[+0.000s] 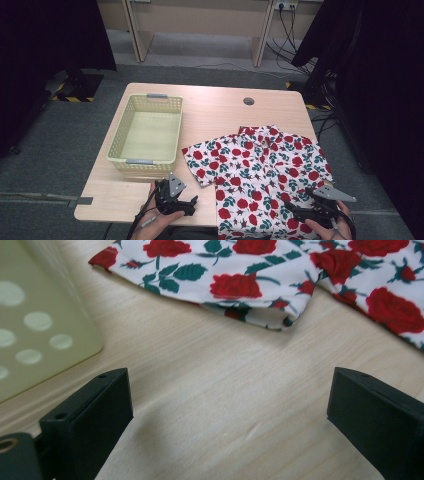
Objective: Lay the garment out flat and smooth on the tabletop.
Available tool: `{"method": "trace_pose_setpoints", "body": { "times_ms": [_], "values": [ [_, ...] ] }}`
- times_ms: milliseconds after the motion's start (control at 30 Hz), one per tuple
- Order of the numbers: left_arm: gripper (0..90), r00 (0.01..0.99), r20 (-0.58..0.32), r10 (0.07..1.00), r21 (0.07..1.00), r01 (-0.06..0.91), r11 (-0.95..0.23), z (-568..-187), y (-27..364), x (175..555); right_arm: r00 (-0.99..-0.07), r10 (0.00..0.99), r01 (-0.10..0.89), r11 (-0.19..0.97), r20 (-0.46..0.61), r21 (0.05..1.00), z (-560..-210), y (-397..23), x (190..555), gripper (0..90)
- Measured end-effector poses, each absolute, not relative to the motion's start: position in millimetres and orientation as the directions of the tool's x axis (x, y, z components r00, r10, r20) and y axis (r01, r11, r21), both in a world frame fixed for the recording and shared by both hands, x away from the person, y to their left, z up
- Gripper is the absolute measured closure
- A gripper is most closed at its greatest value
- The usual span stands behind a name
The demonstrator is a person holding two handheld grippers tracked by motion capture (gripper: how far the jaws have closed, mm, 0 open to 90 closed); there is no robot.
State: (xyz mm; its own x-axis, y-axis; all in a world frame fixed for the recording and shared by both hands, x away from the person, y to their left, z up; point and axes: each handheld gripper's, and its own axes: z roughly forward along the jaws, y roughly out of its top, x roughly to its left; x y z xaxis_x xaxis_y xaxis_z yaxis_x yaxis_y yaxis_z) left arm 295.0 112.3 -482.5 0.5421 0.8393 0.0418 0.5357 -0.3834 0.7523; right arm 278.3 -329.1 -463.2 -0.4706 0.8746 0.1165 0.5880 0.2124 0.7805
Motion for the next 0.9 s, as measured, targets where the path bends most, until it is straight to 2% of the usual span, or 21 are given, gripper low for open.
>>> {"method": "trace_pose_setpoints", "body": {
  "times_ms": [100, 633, 900],
  "values": [
    [3.9, 0.529, 0.058, 0.846, 0.75, 0.537, -0.387, -484.9, 116.8, 293.2, -0.466, 0.877, 0.588, 0.211, 0.114, 0.781, -464.7, -332.0, 274.3, 4.6],
    [1.8, 0.522, -0.014, 0.853, 0.749, 0.571, -0.337, -488.7, 129.7, 281.2, -0.459, 0.879, 0.596, 0.198, 0.128, 0.778, -470.6, -337.0, 255.0, 4.6],
    [1.3, 0.53, -0.017, 0.848, 0.752, 0.566, -0.338, -489.3, 131.9, 278.4, -0.454, 0.881, 0.599, 0.195, 0.129, 0.777, -473.9, -337.8, 245.6, 4.6]
  ]
}}
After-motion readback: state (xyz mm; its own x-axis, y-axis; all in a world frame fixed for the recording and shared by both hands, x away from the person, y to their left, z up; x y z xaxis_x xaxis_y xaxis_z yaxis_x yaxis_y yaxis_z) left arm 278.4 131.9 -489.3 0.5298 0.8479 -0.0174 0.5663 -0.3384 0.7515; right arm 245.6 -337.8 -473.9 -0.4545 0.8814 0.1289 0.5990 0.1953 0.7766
